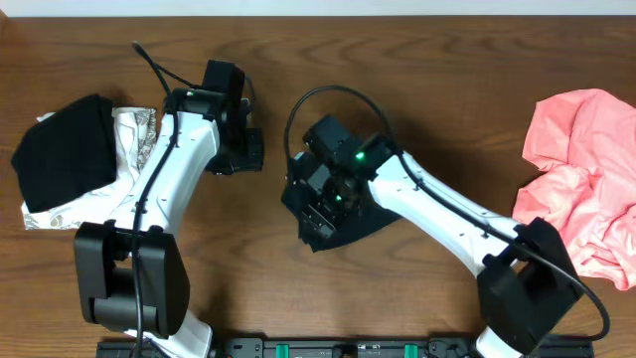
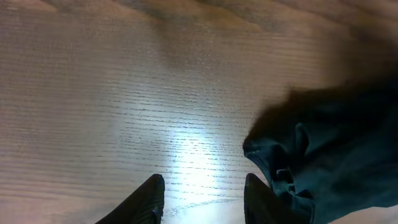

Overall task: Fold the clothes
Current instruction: 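Lower the bunched strip at center and bring the left gripper toward it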

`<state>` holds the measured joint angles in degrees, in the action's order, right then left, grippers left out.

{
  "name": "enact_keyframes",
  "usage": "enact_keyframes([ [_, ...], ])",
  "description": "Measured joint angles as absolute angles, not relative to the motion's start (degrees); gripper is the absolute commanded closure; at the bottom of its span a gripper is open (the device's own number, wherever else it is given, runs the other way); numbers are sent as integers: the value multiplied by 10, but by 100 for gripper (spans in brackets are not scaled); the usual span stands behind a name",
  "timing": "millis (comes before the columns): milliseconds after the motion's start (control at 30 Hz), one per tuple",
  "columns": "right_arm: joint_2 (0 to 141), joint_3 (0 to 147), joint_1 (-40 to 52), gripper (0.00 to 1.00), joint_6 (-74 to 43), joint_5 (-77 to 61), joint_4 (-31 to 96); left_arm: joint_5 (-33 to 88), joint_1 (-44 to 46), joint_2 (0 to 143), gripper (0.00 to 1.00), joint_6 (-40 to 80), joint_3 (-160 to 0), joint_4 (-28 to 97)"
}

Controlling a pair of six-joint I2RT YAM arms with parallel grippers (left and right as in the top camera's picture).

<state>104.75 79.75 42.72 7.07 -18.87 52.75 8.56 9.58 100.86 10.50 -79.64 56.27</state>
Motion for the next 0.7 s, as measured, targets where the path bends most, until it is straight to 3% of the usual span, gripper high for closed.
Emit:
enact_keyframes([
  [167,1047,797,427,37,72,-166,505,86,96,1009,57,105,-796,563],
  [300,1047,797,423,33,20,-79,475,85,96,1009,57,105,-796,563],
  [433,1047,797,402,35,-34,-4,460,86,96,1009,54,106,-796,563],
  [700,1061,797,359,37,-79,25,479,164,105,1009,55,105,-796,534],
])
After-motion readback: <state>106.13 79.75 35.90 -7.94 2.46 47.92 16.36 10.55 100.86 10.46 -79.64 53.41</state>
